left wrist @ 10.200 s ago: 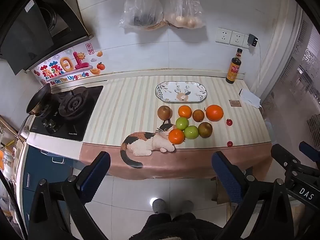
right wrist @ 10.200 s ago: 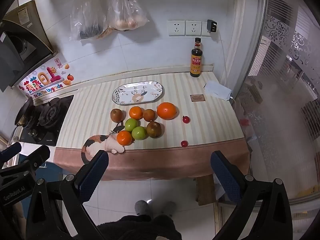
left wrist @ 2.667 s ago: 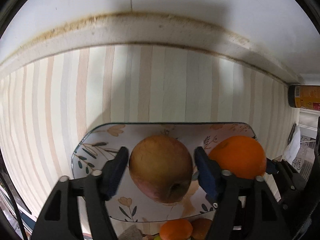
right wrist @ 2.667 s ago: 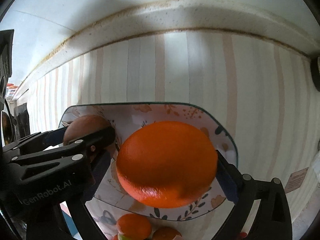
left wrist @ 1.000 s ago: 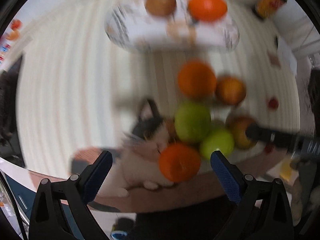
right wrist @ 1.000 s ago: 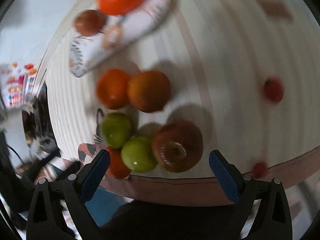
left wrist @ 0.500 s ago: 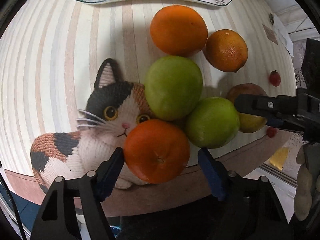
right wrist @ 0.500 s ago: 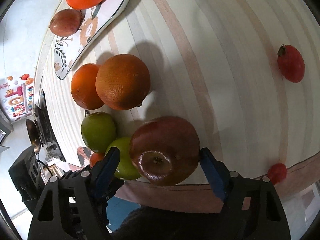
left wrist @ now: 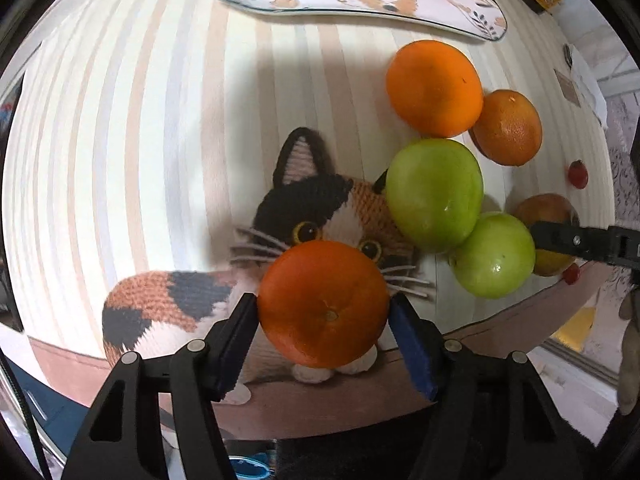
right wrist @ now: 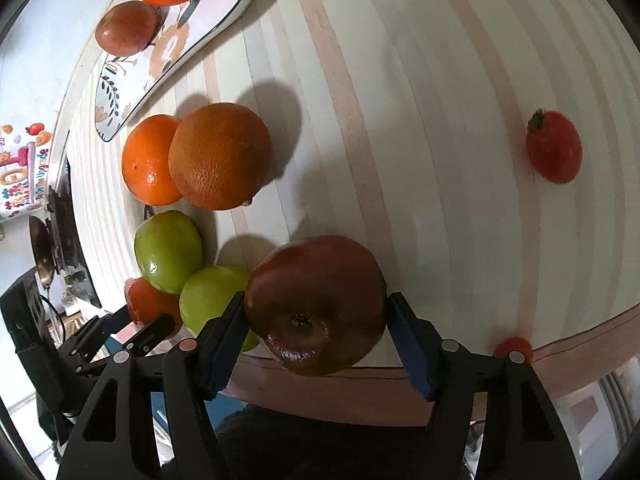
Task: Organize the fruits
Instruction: 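Place the red apple on the plate with the right tool while the left tool places the tangerine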
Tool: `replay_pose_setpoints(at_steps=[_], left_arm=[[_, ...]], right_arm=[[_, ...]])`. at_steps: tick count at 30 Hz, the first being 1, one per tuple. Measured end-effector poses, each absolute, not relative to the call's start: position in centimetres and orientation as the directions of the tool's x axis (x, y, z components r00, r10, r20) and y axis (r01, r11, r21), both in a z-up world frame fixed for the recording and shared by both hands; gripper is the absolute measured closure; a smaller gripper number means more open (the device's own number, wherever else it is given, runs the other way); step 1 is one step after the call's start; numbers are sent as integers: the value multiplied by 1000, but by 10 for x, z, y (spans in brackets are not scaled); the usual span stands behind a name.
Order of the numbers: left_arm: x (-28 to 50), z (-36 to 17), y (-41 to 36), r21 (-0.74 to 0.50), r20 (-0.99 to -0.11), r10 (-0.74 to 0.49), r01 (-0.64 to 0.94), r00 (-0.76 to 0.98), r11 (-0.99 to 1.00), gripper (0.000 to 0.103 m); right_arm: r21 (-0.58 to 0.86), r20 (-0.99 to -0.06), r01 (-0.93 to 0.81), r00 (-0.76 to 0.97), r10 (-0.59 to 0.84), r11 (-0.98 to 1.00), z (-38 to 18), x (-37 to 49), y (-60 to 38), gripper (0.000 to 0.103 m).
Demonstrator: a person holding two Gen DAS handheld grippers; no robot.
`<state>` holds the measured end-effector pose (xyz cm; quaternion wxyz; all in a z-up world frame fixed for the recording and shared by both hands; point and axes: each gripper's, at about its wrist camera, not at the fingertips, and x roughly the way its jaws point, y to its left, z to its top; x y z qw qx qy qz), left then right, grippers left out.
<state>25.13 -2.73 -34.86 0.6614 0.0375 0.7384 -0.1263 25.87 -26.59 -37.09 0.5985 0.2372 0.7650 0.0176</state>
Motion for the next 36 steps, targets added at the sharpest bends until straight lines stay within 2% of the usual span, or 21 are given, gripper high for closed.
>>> replay_pose_setpoints(at_steps=[12, 19, 23, 27, 36], left_arm=[[272, -352, -23, -132, -988, -111, 209, -106, 969, 39], [305, -299, -5, -180, -984, -176, 183, -35, 967, 39], [344, -267, -3, -214, -974, -223, 169, 36, 962, 39], [398, -254, -9, -204, -971, -221, 163, 95, 965, 39], [478, -295, -14, -124, -988, -134, 122, 77, 985, 39]], right_arm=[[311, -908, 354, -164, 386, 882, -371, 261, -267, 33], [358, -904, 371, -93, 417, 857, -346, 272, -281, 33], [384, -910, 340, -15, 414, 858, -319, 300, -278, 33], [386, -920, 293, 56, 387, 875, -300, 345, -268, 33], [245, -969, 217, 81, 233, 945, -314, 424, -245, 33]])
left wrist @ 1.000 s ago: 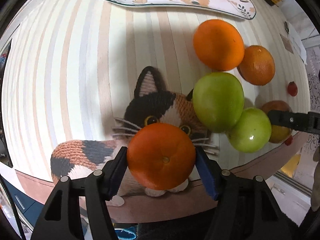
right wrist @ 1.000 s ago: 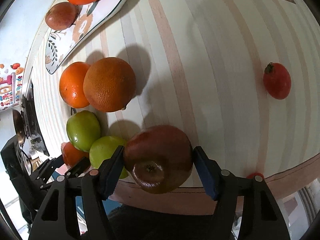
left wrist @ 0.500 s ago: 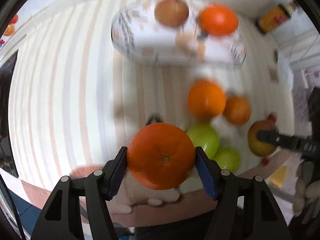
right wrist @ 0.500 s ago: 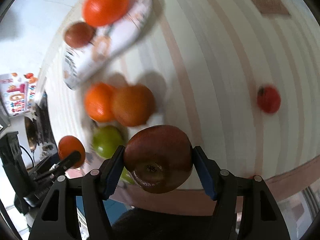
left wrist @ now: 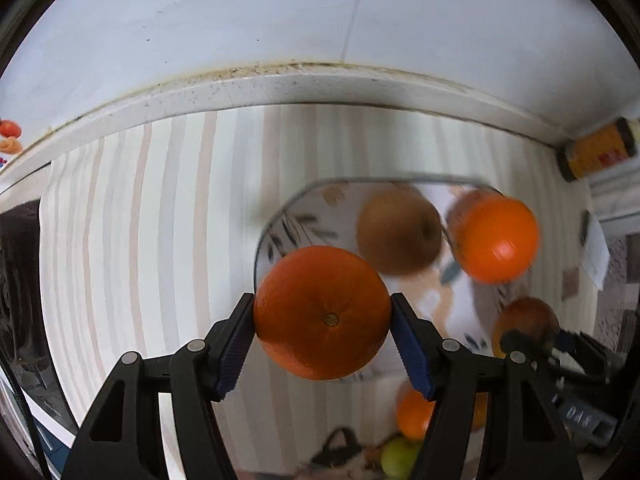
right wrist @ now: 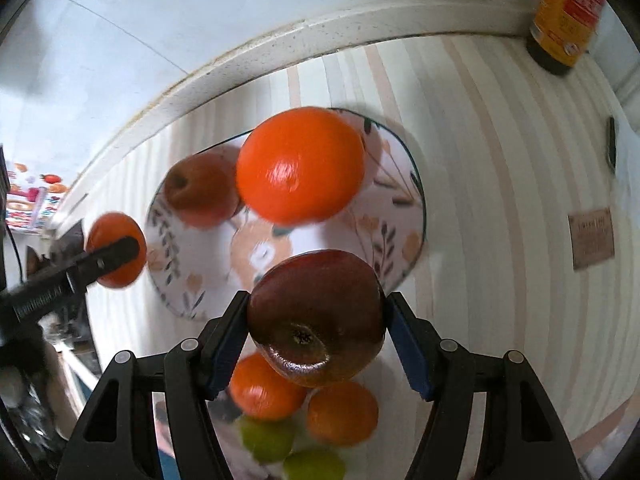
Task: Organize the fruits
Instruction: 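Place the red apple on the plate with the right tool while the left tool places the tangerine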
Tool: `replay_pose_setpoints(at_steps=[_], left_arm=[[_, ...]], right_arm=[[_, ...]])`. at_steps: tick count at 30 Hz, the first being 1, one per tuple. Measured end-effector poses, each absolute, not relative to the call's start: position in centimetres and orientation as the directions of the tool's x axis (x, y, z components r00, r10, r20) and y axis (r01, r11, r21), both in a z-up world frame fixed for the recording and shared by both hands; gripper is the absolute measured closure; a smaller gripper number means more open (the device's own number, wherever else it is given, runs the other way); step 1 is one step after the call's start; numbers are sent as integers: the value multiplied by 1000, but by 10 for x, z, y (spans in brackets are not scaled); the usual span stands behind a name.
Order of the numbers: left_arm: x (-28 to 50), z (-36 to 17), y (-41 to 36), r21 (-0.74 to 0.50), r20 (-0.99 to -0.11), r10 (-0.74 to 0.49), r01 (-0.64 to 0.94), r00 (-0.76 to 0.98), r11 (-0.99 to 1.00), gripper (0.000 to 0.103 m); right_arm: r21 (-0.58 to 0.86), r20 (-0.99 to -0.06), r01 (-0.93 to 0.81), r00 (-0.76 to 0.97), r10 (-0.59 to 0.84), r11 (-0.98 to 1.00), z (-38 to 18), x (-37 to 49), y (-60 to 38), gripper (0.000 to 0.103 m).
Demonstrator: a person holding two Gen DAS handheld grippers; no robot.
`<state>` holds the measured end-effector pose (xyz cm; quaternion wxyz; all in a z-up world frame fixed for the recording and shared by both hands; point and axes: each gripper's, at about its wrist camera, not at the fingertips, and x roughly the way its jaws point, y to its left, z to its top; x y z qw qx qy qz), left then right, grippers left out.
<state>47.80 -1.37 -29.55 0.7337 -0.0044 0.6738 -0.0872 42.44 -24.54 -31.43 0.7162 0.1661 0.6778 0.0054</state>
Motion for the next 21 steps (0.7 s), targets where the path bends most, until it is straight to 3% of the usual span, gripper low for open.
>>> replay_pose_setpoints(at_steps=[16, 21], left_arm=[[516, -347, -31, -73, -997, -70, 109, -28, 991, 38], [514, -353, -31, -90, -996, -89, 95, -19, 991, 36]], right_arm=[[188, -982, 240, 52, 181, 952, -342, 437, -234, 32], [172, -985, 229, 59, 163, 958, -337, 443, -236, 8]])
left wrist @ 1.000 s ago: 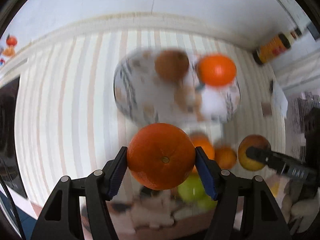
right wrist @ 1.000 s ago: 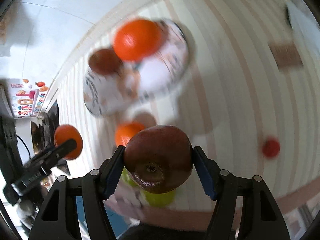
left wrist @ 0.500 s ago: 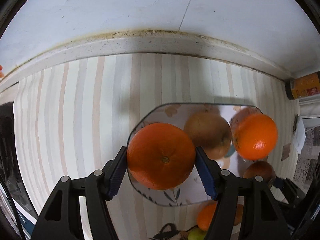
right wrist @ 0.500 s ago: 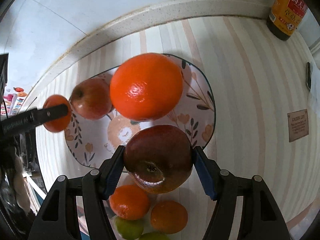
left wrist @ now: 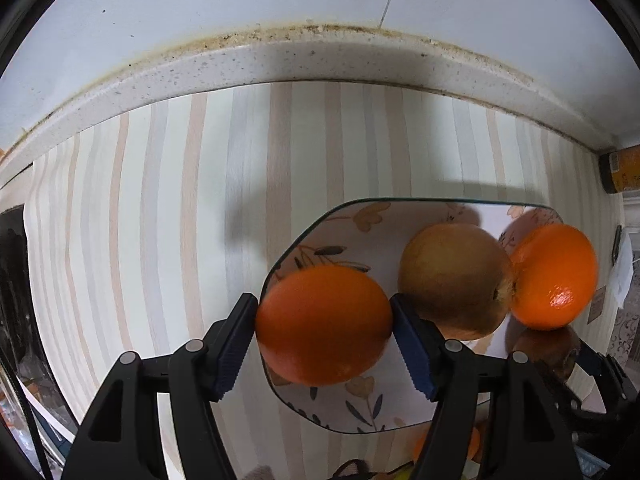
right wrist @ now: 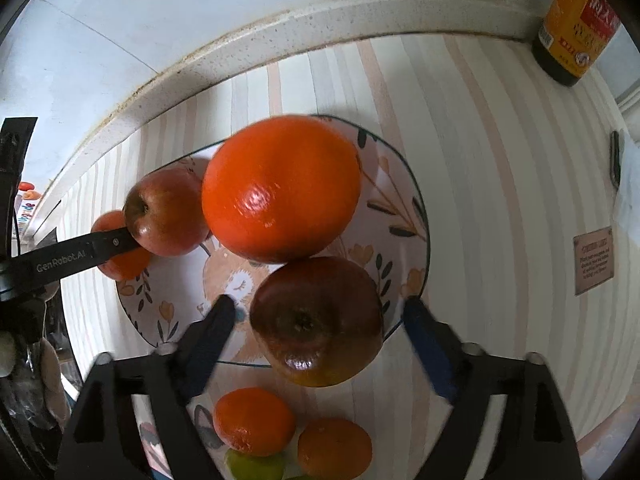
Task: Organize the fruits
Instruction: 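Place the red apple on the plate with the right tool while the left tool places the tangerine, then move both open tools back toward the remaining fruit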
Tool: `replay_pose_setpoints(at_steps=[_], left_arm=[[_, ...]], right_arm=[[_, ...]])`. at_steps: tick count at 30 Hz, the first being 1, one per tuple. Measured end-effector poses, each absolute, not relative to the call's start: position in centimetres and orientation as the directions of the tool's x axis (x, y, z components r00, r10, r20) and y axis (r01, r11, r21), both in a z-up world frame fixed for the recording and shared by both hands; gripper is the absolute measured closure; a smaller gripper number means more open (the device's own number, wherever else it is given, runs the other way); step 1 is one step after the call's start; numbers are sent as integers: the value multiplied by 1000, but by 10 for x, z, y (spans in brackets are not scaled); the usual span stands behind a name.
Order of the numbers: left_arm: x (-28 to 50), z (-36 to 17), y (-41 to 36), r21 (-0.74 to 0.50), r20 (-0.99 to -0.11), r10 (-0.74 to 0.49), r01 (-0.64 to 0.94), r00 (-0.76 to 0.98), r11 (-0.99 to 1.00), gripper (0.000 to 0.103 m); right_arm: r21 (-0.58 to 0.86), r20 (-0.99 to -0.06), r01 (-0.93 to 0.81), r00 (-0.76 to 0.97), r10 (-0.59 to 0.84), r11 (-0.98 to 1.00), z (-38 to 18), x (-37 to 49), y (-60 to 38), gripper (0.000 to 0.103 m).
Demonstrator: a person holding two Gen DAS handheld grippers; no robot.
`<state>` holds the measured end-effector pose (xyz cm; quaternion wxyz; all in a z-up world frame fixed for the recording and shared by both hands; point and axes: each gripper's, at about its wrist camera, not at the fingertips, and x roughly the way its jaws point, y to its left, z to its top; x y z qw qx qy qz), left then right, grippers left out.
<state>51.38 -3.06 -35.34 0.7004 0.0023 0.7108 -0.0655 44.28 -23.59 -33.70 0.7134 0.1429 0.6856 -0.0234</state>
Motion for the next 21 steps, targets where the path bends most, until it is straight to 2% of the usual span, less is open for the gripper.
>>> replay_pose_setpoints(at_steps=[2, 3, 4, 6, 14, 21], left_arm=[[514, -352, -30, -89, -996, -88, 86, -10, 992, 33], [514, -349, -29, -86, -996, -86, 84, -4, 993, 25], [512, -347, -28, -79, -997, -80, 84, 3, 993, 13], [508, -340, -23, -83, -996, -84, 76, 17, 994, 4], [459, -303, -20, -75, -988, -86, 87, 130, 993, 4], [402, -246, -23, -3, -949, -46, 137, 313, 991, 4]], right_arm=[[168, -986, 223, 55, 159, 960, -332, 445, -235, 7], [165, -986, 222, 53, 157, 961, -330, 445, -236, 6], [162, -987, 221, 56, 153, 962, -327, 445, -236, 4], [141, -989, 213, 63, 130, 967, -320, 444, -236, 3], [24, -992, 145, 130, 5, 989, -282, 426, -226, 3], [25, -974, 150, 225, -9, 988, -243, 388, -220, 3]])
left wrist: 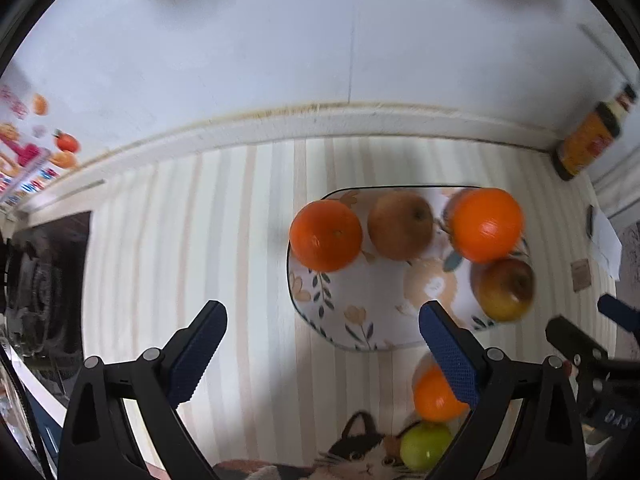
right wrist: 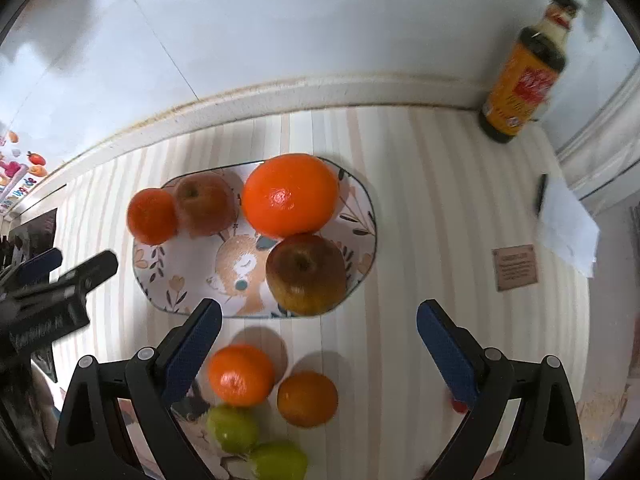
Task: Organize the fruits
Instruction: 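Move both open tools back toward the remaining fruit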
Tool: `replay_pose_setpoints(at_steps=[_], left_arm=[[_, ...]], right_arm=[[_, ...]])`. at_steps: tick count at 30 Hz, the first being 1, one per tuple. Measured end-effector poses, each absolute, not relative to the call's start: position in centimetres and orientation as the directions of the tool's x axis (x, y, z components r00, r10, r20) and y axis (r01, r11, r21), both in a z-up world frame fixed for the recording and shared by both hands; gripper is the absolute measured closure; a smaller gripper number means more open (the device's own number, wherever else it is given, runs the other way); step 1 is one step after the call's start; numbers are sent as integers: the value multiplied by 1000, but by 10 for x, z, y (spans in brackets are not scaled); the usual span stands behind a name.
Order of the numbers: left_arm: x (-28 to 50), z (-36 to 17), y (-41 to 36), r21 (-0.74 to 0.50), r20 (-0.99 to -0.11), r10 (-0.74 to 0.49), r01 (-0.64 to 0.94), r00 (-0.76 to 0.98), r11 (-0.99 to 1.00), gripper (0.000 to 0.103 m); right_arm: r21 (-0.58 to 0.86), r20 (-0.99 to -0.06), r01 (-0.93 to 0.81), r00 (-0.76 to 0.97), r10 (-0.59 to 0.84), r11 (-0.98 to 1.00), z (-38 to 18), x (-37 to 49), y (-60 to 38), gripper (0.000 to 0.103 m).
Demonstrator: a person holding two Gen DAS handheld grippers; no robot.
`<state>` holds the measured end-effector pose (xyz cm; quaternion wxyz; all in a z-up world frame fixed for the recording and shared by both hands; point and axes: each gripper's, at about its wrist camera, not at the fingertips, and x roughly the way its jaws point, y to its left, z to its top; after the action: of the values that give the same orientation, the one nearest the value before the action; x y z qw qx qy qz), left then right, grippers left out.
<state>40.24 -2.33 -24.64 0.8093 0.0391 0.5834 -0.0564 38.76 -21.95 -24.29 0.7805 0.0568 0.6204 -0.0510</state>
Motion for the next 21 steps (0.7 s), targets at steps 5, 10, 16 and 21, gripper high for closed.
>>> replay_pose_setpoints(at_steps=[5, 10, 16, 21], left_arm=[[376, -213, -20, -5, -913, -54, 121, 404, 993, 4], [337, -175, -15, -7, -874, -51, 92, 483, 996, 4], [301, -146, -18, 1, -844, -26, 50, 535, 999, 4], [279, -131, -22, 6, -816, 6, -2, 577, 1000, 4]], right_arm=[[29, -950, 130, 311, -13, 991, -208, 355, -210, 3], [30, -923, 105, 384, -12, 994, -173, 321, -204, 3], [44, -894, 64, 448, 11, 997, -138, 289, -203, 3], [75, -874, 25, 482, 53, 997, -117, 272, -206, 3]])
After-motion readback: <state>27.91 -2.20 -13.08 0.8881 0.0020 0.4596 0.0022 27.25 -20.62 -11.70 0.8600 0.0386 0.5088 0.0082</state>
